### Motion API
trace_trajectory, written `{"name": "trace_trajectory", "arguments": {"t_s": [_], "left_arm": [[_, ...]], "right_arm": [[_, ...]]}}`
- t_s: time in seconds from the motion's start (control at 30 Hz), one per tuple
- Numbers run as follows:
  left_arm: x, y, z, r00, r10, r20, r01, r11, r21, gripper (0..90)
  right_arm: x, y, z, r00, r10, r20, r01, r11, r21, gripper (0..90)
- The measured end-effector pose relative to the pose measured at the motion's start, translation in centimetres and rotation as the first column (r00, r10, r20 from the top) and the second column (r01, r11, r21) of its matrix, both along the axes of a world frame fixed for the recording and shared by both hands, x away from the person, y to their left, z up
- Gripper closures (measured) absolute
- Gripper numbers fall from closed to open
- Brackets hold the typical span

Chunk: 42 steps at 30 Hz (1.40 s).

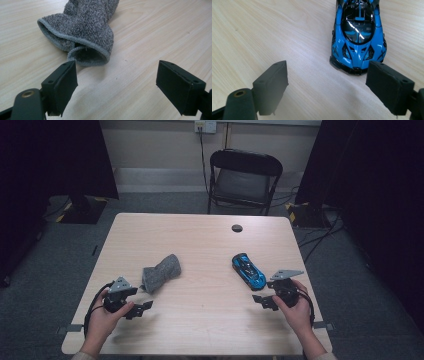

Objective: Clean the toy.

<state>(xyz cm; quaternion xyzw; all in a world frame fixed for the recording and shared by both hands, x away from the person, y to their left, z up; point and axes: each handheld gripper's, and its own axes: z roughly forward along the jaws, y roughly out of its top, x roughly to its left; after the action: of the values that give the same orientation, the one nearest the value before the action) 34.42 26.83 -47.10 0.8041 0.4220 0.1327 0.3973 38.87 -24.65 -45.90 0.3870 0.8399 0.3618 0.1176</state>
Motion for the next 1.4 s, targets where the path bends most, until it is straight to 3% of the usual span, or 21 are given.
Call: {"name": "trace_trajectory", "arguments": {"t_s": [0.77, 1.4], "left_arm": [[-1.1, 0.7, -0.6, 0.9995, -0.032, -0.005, 0.032, 0.9995, 0.004, 17.4], [-1.9, 1.4, -1.0, 0.9981, -0.062, 0.006, 0.062, 0.9980, 0.014, 17.7]], "right_arm": [[-1.5, -1.4, -0.8, 1.0000, -0.002, -0.006, 0.002, 1.000, 0.016, 17.1], [-2.5, -2.0, -1.4, 0.9998, 0.010, -0.016, -0.010, 1.000, -0.002, 17.1]]}}
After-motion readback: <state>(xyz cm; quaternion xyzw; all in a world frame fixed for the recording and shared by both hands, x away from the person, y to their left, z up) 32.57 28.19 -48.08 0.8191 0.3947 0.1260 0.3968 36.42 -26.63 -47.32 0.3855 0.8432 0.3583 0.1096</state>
